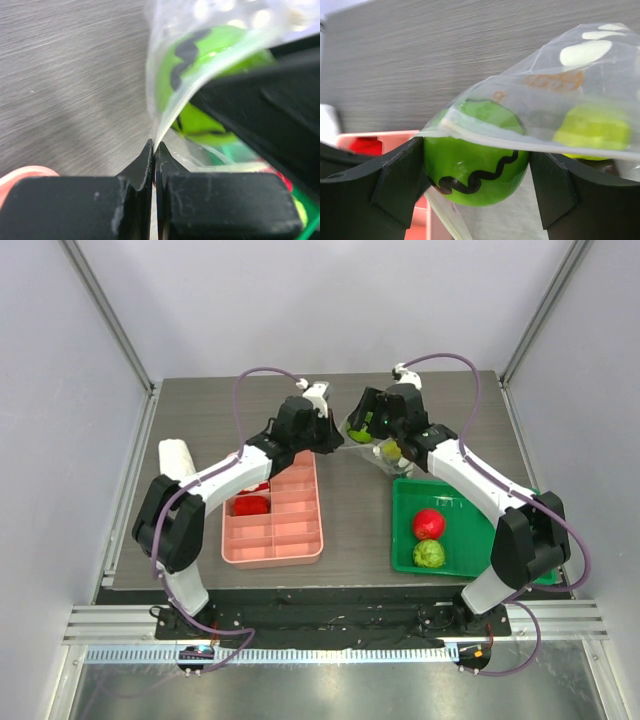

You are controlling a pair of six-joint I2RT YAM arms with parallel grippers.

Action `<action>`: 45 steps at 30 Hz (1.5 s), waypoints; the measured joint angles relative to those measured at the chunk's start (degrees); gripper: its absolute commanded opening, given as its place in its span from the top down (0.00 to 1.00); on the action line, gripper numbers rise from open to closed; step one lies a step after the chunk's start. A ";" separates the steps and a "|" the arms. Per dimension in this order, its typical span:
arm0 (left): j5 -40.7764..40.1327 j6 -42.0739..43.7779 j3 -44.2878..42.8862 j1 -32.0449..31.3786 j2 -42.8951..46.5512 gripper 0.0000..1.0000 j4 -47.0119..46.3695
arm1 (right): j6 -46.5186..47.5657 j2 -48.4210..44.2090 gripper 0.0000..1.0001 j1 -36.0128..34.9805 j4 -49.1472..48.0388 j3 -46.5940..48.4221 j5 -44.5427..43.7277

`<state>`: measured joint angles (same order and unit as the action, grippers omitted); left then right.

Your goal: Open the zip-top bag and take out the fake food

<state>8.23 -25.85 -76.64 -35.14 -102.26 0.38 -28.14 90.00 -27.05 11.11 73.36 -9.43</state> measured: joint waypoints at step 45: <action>-0.61 -0.04 3.85 -2.23 1.77 1.00 -6.86 | -31.85 3.98 0.98 6.64 -5.86 4.11 21.53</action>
<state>7.62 -25.89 -72.79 -37.36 -100.49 -6.48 -59.99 93.97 -20.40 5.26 77.47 12.10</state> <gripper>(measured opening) 0.003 0.827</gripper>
